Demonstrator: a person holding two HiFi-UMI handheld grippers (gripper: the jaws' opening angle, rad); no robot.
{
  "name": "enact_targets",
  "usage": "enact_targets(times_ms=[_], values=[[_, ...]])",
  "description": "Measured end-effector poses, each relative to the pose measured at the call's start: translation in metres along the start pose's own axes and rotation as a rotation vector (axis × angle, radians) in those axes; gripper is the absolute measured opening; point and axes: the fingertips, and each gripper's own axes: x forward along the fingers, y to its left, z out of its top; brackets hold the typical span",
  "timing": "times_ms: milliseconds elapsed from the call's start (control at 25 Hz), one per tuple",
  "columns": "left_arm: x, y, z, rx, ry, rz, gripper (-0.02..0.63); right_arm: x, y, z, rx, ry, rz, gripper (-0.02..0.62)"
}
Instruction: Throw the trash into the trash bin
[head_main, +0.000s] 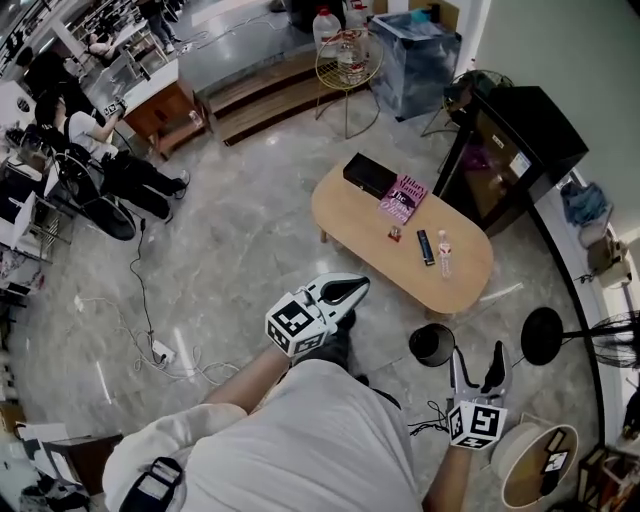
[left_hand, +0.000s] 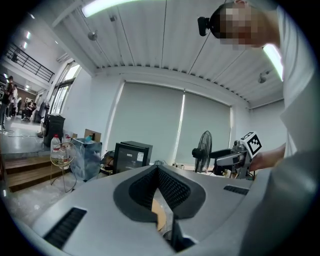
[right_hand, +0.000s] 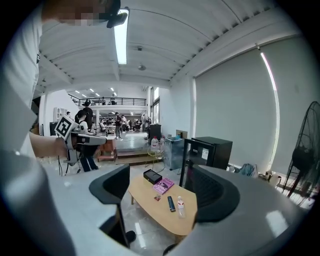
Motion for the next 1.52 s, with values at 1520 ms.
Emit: enact_targets(times_ms=[1520], values=[[0.205,0.191,-0.079,-0.096,0.205,-0.159,0.006,0.291,-0.046,-0.069,0.061,0.316,0.047,0.402]])
